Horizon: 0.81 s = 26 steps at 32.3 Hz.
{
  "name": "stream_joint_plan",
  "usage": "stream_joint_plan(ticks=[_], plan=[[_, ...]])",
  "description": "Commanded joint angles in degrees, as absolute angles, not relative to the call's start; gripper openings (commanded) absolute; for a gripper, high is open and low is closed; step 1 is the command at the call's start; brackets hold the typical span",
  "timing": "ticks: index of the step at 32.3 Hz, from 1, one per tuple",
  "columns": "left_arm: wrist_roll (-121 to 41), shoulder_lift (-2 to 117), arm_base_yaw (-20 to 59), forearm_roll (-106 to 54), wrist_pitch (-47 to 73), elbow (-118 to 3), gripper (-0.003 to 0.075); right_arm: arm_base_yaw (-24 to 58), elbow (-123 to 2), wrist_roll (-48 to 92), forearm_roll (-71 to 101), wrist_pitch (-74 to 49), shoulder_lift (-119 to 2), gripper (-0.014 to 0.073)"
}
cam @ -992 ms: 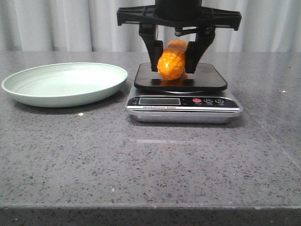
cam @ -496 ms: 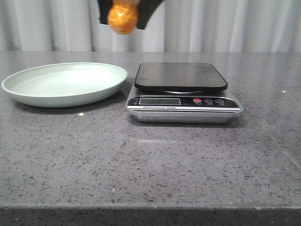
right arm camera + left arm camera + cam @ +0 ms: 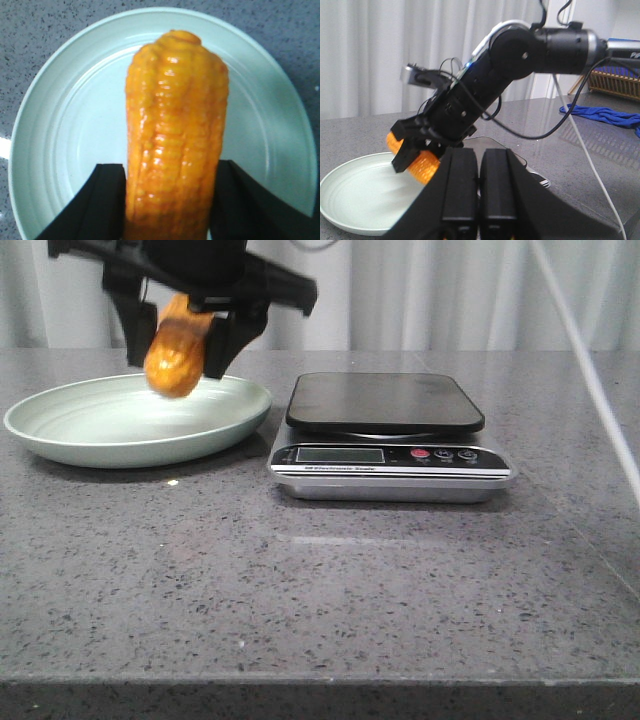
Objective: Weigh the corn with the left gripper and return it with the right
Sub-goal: 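Lift the corn with the right gripper and carry it over the plate, then lower the corn onto the green plate, open the right gripper, withdraw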
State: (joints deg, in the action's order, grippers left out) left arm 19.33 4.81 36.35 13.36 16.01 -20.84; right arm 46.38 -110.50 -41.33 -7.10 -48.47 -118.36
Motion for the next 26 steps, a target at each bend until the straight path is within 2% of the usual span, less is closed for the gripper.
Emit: stream_joint_plan(ticks=[1,5,7,9,19,26], plan=[[19.4,5.4,36.6,13.4,11.6,-22.4,0.0127,46.5,-112.6,-40.4,-7.2,-44.4,-116.3,0.0227],[19.4,5.4,36.6,13.4,11.6,-22.4,0.0127,46.5,-112.6,-40.4,-7.0,-44.3,-116.9,0.0512],[19.4,5.4,36.6,13.4,11.6,-22.4,0.0127,46.5,-113.2,-40.4,-7.0,-45.3,-116.9,0.0629],[19.4,5.4,36.6,13.4,11.6,-22.4,0.0127,46.5,-114.5,-40.4,-7.0,-47.4,-116.8,0.0599],[19.4,5.4,36.6,13.4,11.6,-22.4,0.0127,45.3,-124.2,-30.8,-7.0,-60.6,-114.0,0.0589],[19.4,5.4,36.6,13.4,11.6,-22.4,0.0127,42.5,-124.5,-20.8,-7.0,-66.4,-107.2,0.0477]])
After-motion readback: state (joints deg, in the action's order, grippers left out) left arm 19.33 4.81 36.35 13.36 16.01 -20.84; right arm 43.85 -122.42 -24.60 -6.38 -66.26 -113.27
